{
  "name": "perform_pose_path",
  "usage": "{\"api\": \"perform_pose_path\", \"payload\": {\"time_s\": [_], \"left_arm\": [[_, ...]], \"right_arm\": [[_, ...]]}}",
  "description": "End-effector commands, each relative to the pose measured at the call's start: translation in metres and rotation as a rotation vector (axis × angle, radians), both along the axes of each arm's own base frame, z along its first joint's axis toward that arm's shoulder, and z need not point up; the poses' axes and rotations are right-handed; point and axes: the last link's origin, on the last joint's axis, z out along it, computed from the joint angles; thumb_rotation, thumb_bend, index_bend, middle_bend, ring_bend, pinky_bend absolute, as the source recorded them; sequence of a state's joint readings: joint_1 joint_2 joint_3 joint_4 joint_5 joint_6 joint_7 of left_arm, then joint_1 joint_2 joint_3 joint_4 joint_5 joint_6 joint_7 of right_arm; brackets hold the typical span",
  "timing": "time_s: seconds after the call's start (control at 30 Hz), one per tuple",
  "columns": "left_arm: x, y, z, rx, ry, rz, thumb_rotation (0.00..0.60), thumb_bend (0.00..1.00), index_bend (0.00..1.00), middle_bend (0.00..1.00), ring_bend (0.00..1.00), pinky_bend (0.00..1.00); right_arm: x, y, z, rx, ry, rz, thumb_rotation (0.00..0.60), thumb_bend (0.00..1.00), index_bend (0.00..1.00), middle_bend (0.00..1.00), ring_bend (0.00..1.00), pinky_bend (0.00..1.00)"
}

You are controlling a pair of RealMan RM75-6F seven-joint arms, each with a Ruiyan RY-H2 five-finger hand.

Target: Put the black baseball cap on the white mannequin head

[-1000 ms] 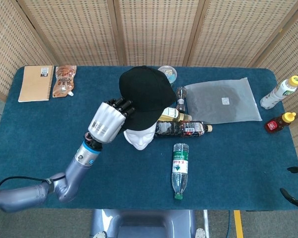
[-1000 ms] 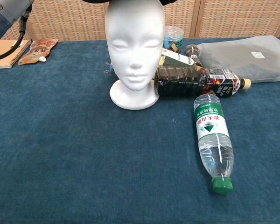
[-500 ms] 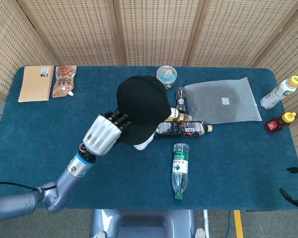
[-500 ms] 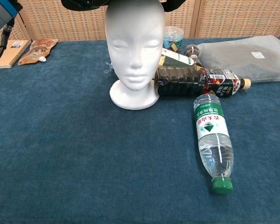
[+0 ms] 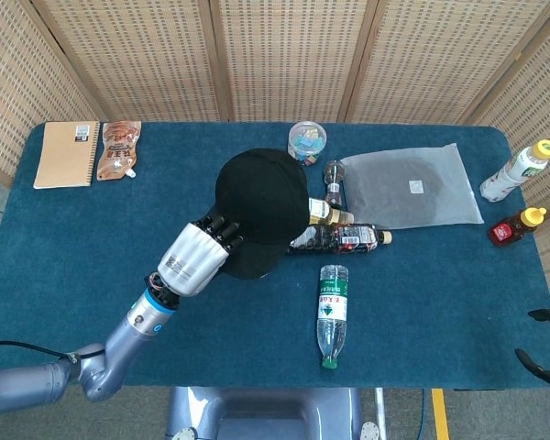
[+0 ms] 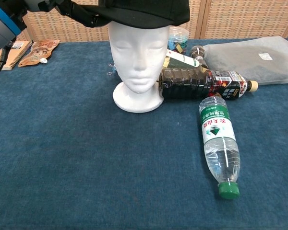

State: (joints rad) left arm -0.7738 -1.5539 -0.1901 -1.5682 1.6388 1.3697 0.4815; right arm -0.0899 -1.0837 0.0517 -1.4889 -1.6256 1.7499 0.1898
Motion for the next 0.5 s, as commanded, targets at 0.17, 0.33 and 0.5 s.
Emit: {"api": "perform_pose_path", "payload": {"time_s": [0.17, 0.33, 0.5], "left_arm": [[-0.007, -0.003, -0.003, -0.004, 0.013, 0.008, 0.6, 0.47, 0.79, 0.53, 0.48, 0.73], [-0.01, -0.005, -0.004, -0.011, 0.029, 0.008, 0.6, 0.43, 0.79, 0.53, 0.48, 0.71], [-0.012, -0.006, -0.004, -0.011, 0.05, 0.014, 0.6, 0.37, 0.68, 0.52, 0.45, 0.68]], "right_arm": [[0.0, -0.001, -0.001, 0.004, -0.001, 0.001, 0.6, 0.16, 0.37, 0.42, 0.42, 0.44], [0.0, -0.002, -0.002, 0.005, -0.001, 0.003, 0.6, 0.16, 0.37, 0.42, 0.42, 0.44], [0.0, -0.002, -0.001, 0.001, 0.0, 0.001, 0.6, 0.16, 0.37, 0.42, 0.42, 0.44]]}}
